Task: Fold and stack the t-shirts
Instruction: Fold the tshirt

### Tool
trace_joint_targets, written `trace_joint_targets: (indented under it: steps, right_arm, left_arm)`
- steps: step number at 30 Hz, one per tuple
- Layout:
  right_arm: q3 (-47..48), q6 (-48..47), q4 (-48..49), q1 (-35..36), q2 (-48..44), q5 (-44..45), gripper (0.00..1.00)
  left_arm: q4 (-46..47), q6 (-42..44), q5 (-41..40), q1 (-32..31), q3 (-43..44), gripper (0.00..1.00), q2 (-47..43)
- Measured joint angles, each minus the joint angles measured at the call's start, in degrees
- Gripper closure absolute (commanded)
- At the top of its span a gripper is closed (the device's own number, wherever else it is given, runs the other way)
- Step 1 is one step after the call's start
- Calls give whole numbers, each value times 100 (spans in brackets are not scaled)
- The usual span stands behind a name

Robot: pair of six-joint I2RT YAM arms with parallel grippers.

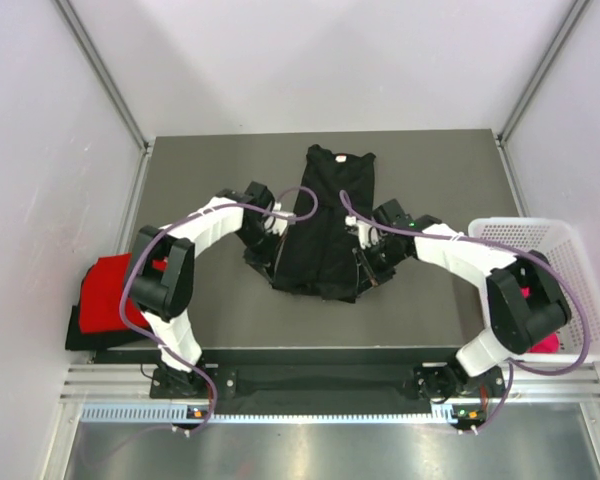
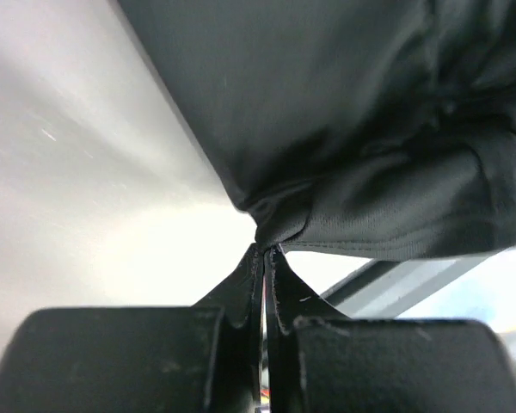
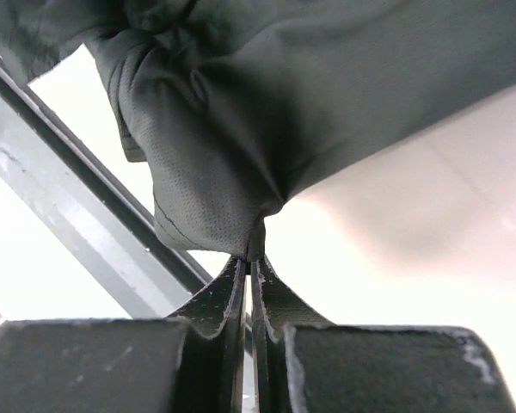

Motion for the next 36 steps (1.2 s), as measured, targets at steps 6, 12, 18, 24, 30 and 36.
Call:
trace_joint_targets:
  steps: [6, 12, 18, 24, 30, 36]
  right_arm:
    - [11, -151, -2, -249, -94, 13, 100]
    - [404, -415, -68, -533, 205, -9, 100]
    - [1272, -651, -66, -957, 1045, -76, 100]
    - [1978, -752, -20, -1318, 1637, -81, 100]
    - [2612, -835, 31, -1462, 2188, -81, 100]
    - [2903, -848, 90, -1508, 2629, -61, 100]
  left_arm:
    - [-39, 114, -17, 0, 728, 100, 4]
    - [-76, 140, -17, 0, 1541, 100, 162]
    - [-26, 149, -140, 0, 2273, 100, 754]
    - [96, 144, -369, 0, 2970, 100, 1539]
    - [328, 103, -669, 46, 3491, 100, 2017]
    - [629, 68, -776, 186, 3836, 100, 2240]
